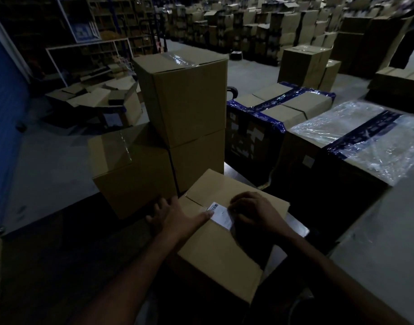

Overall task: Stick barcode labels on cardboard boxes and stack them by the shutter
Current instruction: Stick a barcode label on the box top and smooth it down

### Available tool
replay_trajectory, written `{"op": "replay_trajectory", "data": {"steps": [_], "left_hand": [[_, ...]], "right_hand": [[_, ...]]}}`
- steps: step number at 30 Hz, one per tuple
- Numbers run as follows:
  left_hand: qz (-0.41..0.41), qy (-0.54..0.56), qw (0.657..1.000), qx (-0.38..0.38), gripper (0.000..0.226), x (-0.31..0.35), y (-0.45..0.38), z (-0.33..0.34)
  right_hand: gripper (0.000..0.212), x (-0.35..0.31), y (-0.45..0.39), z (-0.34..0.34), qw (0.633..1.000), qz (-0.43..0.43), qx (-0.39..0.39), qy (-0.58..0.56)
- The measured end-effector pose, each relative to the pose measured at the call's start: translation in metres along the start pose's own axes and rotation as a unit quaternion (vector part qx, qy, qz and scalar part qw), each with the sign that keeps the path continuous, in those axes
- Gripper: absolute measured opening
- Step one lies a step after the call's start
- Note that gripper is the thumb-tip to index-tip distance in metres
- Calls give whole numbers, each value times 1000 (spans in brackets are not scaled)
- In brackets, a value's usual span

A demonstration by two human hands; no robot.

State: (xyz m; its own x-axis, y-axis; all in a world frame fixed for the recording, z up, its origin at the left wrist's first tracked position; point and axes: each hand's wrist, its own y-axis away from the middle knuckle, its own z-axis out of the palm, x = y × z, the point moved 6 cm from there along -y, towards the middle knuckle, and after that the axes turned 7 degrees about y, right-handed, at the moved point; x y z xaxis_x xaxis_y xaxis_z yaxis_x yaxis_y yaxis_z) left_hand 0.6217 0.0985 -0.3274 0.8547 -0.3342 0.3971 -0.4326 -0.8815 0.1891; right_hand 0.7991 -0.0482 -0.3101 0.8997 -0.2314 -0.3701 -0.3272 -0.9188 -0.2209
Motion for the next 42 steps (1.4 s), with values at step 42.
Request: {"op": "replay_trajectory", "data": {"steps": [42], "left_hand": [[54,0,991,120,119,1,7,3]], "right_hand": [[34,0,6,21,992,124,16,-2]]}}
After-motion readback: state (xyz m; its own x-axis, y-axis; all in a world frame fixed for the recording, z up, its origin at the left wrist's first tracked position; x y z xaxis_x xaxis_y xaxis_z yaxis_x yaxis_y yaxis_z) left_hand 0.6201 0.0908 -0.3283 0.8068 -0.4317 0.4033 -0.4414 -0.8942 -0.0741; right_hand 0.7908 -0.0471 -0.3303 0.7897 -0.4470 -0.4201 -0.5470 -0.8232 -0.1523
